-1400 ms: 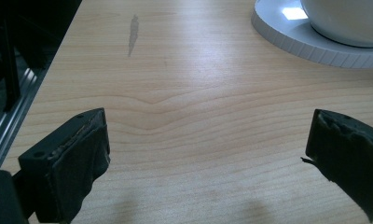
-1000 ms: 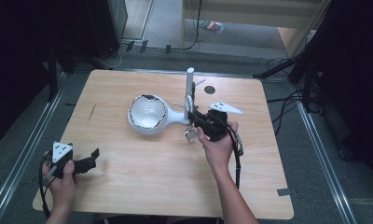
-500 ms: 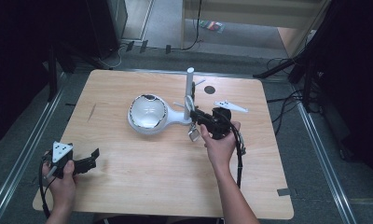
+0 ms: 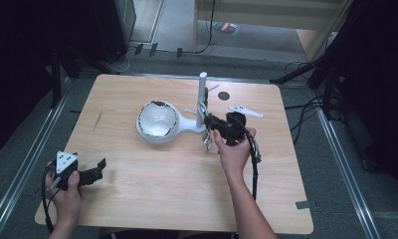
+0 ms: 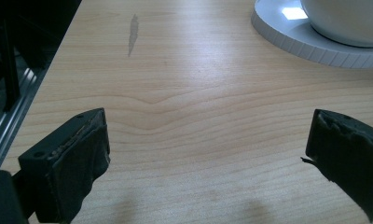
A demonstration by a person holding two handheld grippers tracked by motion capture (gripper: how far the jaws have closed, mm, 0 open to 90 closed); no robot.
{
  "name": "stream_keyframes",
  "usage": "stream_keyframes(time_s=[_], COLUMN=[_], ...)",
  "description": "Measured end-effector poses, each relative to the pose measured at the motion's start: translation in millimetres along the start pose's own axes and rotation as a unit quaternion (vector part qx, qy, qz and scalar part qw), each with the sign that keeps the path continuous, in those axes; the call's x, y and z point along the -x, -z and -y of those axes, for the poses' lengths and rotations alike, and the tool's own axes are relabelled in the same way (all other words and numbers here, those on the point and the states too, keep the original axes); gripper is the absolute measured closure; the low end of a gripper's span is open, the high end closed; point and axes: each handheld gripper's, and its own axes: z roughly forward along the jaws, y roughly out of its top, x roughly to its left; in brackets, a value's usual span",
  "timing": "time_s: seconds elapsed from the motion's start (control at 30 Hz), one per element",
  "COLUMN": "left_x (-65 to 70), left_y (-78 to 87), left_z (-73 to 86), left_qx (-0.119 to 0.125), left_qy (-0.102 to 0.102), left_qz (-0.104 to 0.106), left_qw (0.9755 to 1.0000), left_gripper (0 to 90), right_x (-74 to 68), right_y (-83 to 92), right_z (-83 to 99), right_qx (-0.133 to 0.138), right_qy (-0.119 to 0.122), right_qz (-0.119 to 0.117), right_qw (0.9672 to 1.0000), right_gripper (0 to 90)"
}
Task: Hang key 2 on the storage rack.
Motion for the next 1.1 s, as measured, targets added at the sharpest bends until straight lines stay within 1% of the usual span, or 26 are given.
stream_keyframes(time_s=[0.07,0.1,0.2,0.23,0.27,0.3,0.33,0.37,0.47,0.57,0.63,0.7,0.73,0.77,0.8,0.83,0.87,0.9,0.97,1.0,1.03,1.07,1.1], left_x=[-0.1,-0.1,-0.2,-0.2,-0.1,-0.2,-0.2,-0.1,-0.2,0.3,0.5,0.5,0.4,0.5,0.6,0.7,0.8,0.8,0.9,0.9,1.2,1.3,1.4], left_y=[-0.1,-0.1,-0.1,-0.1,-0.1,-0.1,-0.1,-0.1,-0.3,-0.4,-0.5,-0.4,-0.5,-0.5,-0.6,-0.6,-0.6,-0.6,-0.4,-0.3,-0.3,-0.2,-0.2], left_z=[0.0,0.1,0.0,0.0,0.1,0.0,0.0,0.0,0.0,-0.2,-0.1,-0.1,-0.1,-0.2,-0.2,-0.2,-0.2,-0.2,-0.1,-0.1,-0.1,-0.1,0.0], left_qx=[0.001,0.001,0.001,0.0,0.001,0.0,0.001,0.0,0.0,-0.002,-0.002,-0.001,-0.002,-0.002,-0.002,-0.002,-0.002,-0.002,-0.002,-0.002,-0.001,-0.002,-0.002], left_qy=[0.0,0.001,0.001,0.001,0.002,0.001,0.001,0.001,0.001,-0.001,0.0,-0.001,-0.001,-0.001,-0.001,-0.001,-0.002,-0.002,-0.002,-0.003,-0.003,-0.003,-0.003], left_qz=[0.0,0.0,0.001,0.001,0.001,0.001,0.001,0.001,0.001,0.0,-0.001,-0.001,-0.001,-0.001,-0.001,-0.002,-0.002,-0.002,-0.002,-0.002,-0.003,-0.003,-0.004], left_qw=[1.0,1.0,1.0,1.0,1.0,1.0,1.0,1.0,1.0,1.0,1.0,1.0,1.0,1.0,1.0,1.0,1.0,1.0,1.0,1.0,1.0,1.0,1.0], left_gripper=[0.0,0.0,0.0,0.0,0.0,0.0,0.0,0.0,0.0,0.0,0.0,0.0,0.0,0.0,0.0,0.0,0.0,0.0,0.0,0.0,0.0,0.0,0.0], right_x=[0.6,1.6,3.0,2.7,3.6,4.9,5.5,6.6,7.2,6.8,7.2,9.2,10.5,10.1,8.9,6.5,5.0,4.3,4.1,4.6,5.2,6.1,6.5], right_y=[-2.5,-3.8,-7.5,-7.9,-9.0,-9.6,-9.3,-9.3,-8.5,-5.4,-2.0,1.7,2.9,4.1,5.5,7.3,8.7,10.5,16.1,18.7,21.3,23.4,25.6], right_z=[-0.3,-0.4,0.7,1.0,1.3,1.2,1.1,1.1,1.7,3.3,4.5,6.0,7.1,7.7,7.9,8.9,9.4,9.8,11.5,11.9,12.5,13.0,13.8], right_qx=[-0.001,0.001,0.001,-0.002,0.001,0.003,0.001,0.002,0.003,0.011,0.03,0.055,0.07,0.072,0.066,0.059,0.057,0.058,0.066,0.067,0.068,0.07,0.07], right_qy=[-0.004,0.0,-0.001,-0.006,-0.001,0.002,-0.007,-0.008,0.004,0.018,0.033,0.056,0.083,0.099,0.109,0.113,0.117,0.12,0.125,0.125,0.126,0.129,0.131], right_qz=[-0.001,0.001,0.006,0.011,0.025,0.031,0.03,0.03,0.039,0.05,0.061,0.075,0.093,0.115,0.135,0.16,0.176,0.177,0.164,0.157,0.153,0.152,0.156], right_qw=[1.0,1.0,1.0,0.9999,0.9997,0.9995,0.9995,0.9995,0.9992,0.9985,0.9971,0.9941,0.9897,0.9858,0.9825,0.9789,0.9757,0.9752,0.9763,0.9774,0.9778,0.9774,0.9765], right_gripper=[75.2,74.9,73.0,77.5,76.8,76.8,76.2,75.2,72.3,67.1,60.2,49.8,43.8,39.9,36.8,27.5,18.1,11.0,0.0,0.0,0.0,0.0,0.0])
